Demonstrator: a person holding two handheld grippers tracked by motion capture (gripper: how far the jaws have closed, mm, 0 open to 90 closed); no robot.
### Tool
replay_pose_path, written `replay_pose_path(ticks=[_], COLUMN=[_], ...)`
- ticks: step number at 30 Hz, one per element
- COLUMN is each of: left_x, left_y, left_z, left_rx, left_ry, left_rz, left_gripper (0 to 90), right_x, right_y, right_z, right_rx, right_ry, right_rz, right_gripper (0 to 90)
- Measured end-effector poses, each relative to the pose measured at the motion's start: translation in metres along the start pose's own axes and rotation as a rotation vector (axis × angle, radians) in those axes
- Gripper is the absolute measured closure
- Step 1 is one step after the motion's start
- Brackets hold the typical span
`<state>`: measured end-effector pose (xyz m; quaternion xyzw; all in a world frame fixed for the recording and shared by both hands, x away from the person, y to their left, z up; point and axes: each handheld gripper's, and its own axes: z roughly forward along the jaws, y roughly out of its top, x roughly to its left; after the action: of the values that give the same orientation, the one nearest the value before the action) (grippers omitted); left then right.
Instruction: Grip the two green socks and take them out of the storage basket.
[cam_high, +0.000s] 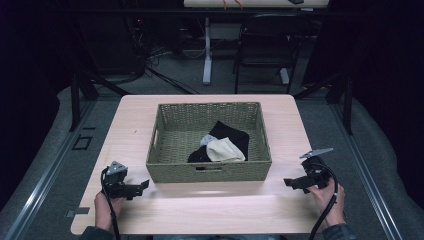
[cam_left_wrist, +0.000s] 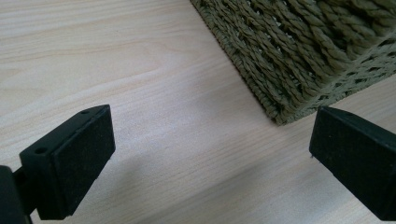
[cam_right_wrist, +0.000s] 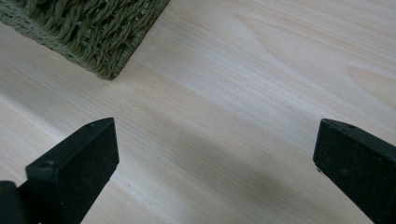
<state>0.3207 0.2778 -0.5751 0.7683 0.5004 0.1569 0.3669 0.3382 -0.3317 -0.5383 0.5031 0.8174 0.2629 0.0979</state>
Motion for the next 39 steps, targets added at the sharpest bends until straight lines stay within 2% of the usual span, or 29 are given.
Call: replay_pose_path(ticks=[2, 6, 8, 10, 14, 24, 32, 34, 35, 36, 39], left_x=[0.000, 0.001, 0.000, 0.000, 0.001, 0.000, 0.001, 0.001, 0.001, 0.001, 0.001], left_y=[0.000, 0.000, -0.001, -0.001, -0.001, -0.001, -0.002, -0.002, -0.001, -0.001, -0.001], left_z=[0.000, -0.001, -0.002, -0.002, -0.002, -0.003, -0.004, -0.004, -0.004, -0.004, -0.004], left_rx=[0.000, 0.008, -0.004, -0.005, -0.002, -0.007, -0.007, -0.005, -0.003, -0.003, -0.002], left_ry=[0.000, -0.006, -0.001, -0.001, 0.001, 0.007, 0.010, 0.010, 0.009, 0.008, 0.008], left_rz=[0.000, 0.002, -0.003, -0.003, -0.001, -0.002, -0.004, -0.002, 0.001, 0.001, 0.003], left_gripper=[0.4, 0.4, 0.4, 0.4, 0.4, 0.4, 0.4, 0.3, 0.4, 0.4, 0.3], right_x=[0.000, 0.001, 0.002, 0.003, 0.003, 0.005, 0.015, 0.017, 0.021, 0.021, 0.027], right_y=[0.000, 0.001, 0.002, 0.002, 0.005, 0.019, 0.044, 0.053, 0.062, 0.062, 0.079], right_z=[0.000, -0.001, 0.000, 0.000, -0.002, -0.023, -0.047, -0.054, -0.061, -0.061, -0.072], right_rx=[-0.002, 0.010, 0.006, 0.007, 0.012, -0.017, -0.055, -0.056, -0.065, -0.065, -0.082], right_ry=[-0.010, -0.001, -0.002, -0.017, 0.002, 0.017, 0.028, 0.037, 0.040, 0.040, 0.053], right_rz=[-0.001, -0.010, -0.011, -0.012, -0.011, -0.007, -0.051, -0.060, -0.076, -0.076, -0.102], right_gripper=[0.0, 0.0, 0.0, 0.0, 0.0, 0.0, 0.0, 0.0, 0.0, 0.0, 0.0])
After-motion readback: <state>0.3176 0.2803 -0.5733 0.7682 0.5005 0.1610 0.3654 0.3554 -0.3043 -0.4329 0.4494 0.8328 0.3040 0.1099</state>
